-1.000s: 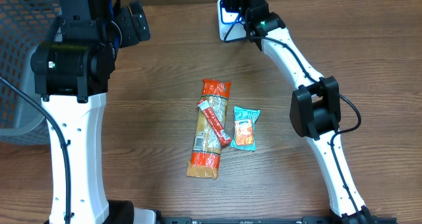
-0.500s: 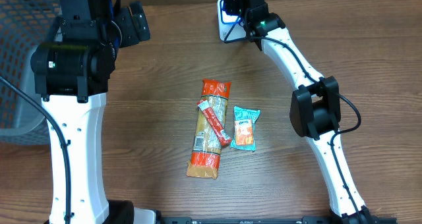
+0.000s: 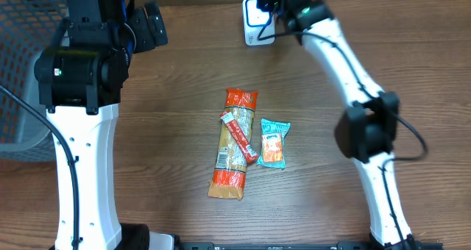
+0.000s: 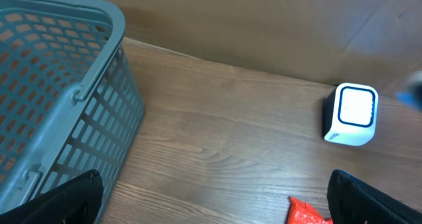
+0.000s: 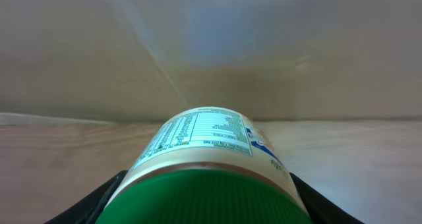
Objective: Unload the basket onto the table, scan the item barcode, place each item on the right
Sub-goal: 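Carry the jar to the white scanner, label facing it, then move the green jar right and set it down, open right gripper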
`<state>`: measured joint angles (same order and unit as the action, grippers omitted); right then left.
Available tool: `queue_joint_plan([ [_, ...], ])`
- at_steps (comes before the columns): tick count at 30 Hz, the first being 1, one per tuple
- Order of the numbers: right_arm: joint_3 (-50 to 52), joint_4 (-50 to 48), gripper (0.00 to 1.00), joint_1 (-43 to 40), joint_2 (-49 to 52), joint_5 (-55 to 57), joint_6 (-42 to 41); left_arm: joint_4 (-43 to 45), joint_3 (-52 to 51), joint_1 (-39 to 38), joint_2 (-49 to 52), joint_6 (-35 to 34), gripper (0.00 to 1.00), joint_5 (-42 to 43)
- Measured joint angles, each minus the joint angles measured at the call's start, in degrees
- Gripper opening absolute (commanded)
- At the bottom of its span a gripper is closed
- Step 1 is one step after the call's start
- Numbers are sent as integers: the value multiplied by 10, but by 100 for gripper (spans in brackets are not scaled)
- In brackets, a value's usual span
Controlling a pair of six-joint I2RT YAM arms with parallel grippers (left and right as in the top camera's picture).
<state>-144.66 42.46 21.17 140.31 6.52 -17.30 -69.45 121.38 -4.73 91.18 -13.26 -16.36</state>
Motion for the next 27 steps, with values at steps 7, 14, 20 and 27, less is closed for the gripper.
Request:
queue_joint_plan([
  [7,-26,283,4,-76,-160,1,-37,0,0,0,0,0,100,0],
  [14,12,476,4,-166,-160,5,-50,0,0,0,0,0,100,0],
  [20,149,507,4,-218,-146,3,-50,0,0,0,0,0,100,0],
  [27,316,430,4,-255,-144,4,-38,0,0,0,0,0,100,0],
])
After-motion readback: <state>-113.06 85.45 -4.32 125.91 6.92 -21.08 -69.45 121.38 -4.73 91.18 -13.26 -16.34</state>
